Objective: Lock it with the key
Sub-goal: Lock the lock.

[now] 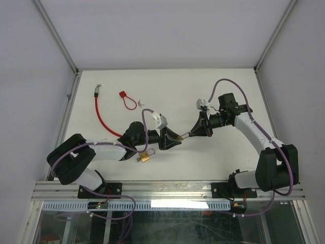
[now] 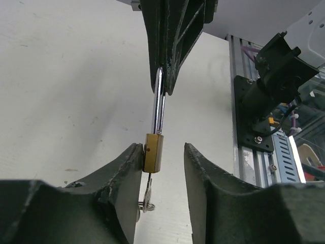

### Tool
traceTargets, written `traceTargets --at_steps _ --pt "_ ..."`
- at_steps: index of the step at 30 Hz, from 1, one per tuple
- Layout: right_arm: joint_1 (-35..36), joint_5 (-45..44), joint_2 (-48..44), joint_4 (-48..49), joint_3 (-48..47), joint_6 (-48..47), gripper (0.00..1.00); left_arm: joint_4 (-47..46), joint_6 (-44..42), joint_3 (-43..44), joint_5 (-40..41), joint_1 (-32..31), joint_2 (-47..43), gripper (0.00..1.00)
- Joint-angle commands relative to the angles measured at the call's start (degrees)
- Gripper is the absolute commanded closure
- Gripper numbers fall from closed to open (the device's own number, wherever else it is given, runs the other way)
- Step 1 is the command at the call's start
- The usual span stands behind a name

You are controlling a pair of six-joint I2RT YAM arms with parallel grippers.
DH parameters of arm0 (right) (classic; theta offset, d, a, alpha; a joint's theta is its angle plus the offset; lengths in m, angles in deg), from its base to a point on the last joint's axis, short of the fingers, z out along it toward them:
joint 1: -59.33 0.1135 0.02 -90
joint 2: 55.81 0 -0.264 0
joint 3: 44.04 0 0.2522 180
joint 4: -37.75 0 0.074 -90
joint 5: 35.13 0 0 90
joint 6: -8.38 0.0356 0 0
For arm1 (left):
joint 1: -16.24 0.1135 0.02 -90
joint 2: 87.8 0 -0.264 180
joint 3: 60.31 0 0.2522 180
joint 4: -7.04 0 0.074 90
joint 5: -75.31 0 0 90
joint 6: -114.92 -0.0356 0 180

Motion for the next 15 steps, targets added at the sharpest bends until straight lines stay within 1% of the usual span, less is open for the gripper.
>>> traceTargets --at_steps 1,2,3,9,11,15 --pt "-0.3 3.0 -1.9 -0.5 -2.7 -1.2 1.00 -0.7 -0.7 2.9 -4.0 0.8 1.0 0.69" --pt "-0.3 3.0 -1.9 -0.5 -2.7 -1.2 1.00 -0.2 -0.7 3.2 -4.1 0.9 1.6 0.75" --pt "-0.3 3.0 -1.9 -0.5 -2.7 -1.2 1.00 0.0 -0.7 3.5 -4.3 0.9 1.8 0.77" --pt "-0.2 3.0 -2.0 -0.5 -2.6 -1.3 1.00 0.3 -0.7 4.3 -5.6 1.2 3.2 0.82" --pt "-0.2 3.0 -2.0 -0.6 -2.5 -1.4 1.00 0.7 -0.8 4.8 -6.2 1.3 3.5 0.87" --pt "-0.2 3.3 -2.0 -0.6 -2.4 -1.5 1.00 1.9 -1.7 5.7 -8.5 1.6 4.3 0.95"
